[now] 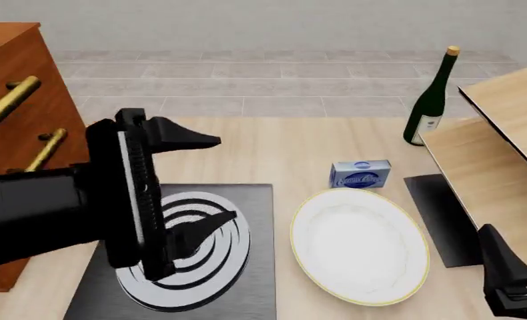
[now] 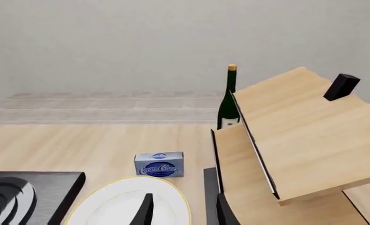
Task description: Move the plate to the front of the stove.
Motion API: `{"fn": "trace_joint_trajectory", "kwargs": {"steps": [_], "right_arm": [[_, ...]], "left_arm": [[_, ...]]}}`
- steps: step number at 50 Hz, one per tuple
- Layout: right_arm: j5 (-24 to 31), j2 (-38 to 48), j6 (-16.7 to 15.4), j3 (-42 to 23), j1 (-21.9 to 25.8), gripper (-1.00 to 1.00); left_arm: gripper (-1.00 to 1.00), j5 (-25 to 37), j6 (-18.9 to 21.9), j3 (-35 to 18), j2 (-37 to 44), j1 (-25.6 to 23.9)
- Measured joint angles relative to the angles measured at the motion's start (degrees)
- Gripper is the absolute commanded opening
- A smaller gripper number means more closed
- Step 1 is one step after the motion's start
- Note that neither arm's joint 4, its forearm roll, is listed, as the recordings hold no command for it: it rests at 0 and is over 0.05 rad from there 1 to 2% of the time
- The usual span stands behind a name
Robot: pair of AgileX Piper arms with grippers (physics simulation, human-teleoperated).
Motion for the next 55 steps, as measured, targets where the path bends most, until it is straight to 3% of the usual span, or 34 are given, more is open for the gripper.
{"fn": "trace_joint_trajectory", "kwargs": {"steps": [19, 55], "right_arm": [[0.28, 0.06, 0.13, -0.02, 0.54, 1.0], [0.54, 0.27, 0.44, 0.0, 0.98, 1.0]], "left_arm": [[1.0, -2.12, 2.3, -3.39, 9.98, -6.94], [1.0, -7.39, -1.81, -5.18, 23.54, -13.03]]}}
